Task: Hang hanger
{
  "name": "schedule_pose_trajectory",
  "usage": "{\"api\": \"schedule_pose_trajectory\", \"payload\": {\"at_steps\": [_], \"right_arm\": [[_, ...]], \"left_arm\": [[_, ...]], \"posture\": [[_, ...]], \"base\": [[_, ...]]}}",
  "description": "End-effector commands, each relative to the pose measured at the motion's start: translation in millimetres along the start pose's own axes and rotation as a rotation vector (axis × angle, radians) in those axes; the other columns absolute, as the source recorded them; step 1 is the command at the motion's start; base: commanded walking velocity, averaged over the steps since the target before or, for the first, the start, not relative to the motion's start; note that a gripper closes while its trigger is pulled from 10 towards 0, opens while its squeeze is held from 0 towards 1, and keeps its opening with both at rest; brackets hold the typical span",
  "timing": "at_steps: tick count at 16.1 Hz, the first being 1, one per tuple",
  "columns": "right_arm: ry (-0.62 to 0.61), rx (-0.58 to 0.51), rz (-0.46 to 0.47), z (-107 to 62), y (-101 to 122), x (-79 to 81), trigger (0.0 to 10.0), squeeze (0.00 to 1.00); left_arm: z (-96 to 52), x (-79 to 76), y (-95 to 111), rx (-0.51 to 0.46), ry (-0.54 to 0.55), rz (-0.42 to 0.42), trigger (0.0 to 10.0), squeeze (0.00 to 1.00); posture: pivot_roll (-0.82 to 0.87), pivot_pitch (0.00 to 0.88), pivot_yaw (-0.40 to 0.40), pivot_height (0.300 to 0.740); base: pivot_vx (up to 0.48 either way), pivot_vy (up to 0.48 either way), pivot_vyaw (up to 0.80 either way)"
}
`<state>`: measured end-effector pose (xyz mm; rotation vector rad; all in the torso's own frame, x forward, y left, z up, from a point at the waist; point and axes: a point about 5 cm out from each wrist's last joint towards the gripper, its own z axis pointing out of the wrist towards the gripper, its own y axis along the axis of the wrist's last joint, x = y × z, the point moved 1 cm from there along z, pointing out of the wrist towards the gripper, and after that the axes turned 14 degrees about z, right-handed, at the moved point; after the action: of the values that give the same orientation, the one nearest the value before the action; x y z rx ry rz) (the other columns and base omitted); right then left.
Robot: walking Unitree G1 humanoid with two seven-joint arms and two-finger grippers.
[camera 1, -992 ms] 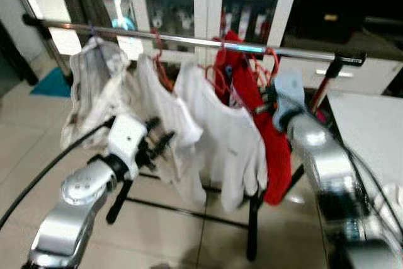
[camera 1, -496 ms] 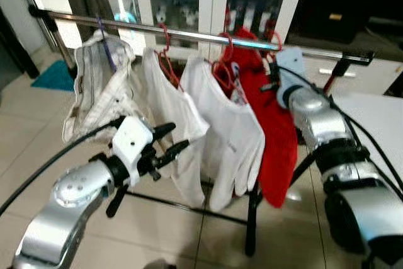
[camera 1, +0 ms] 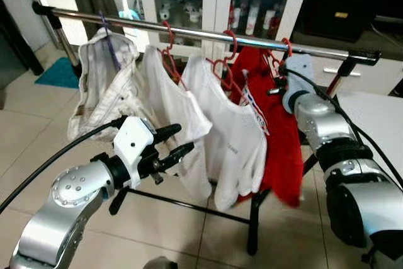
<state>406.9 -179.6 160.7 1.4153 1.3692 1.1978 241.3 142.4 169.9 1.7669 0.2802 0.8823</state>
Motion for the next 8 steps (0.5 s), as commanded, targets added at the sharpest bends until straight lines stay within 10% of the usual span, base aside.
{"api": "schedule_pose_trajectory", "payload": {"at_steps": [1, 7, 8], "right_arm": [[0.024, -0.039, 0.019, -2.4, 6.4, -2.1, 10.0, 1.0], [0.227, -0.27, 0.06, -66.8, 23.9, 5.7, 10.0, 1.0], [0.284, -0.308, 0.076, -90.0, 21.2, 13.3, 10.0, 0.0]], "left_arm": [[1.4, -1.3, -4.4, 0.028, 0.007, -0.009, 10.0, 0.0], [17.1, 1.9, -9.0, 0.026, 0.192, -0.064, 10.0, 0.0], [19.8, 2.6, -9.6, 0.027, 0.228, -0.076, 10.0, 0.0]], "posture": [[0.05, 0.086, 0.025, 0.74], [0.0, 0.064, 0.072, 0.74], [-0.01, 0.058, 0.076, 0.74]], "base": [[0.0, 0.0, 0.0], [0.0, 0.0, 0.0], [0.0, 0.0, 0.0]]}}
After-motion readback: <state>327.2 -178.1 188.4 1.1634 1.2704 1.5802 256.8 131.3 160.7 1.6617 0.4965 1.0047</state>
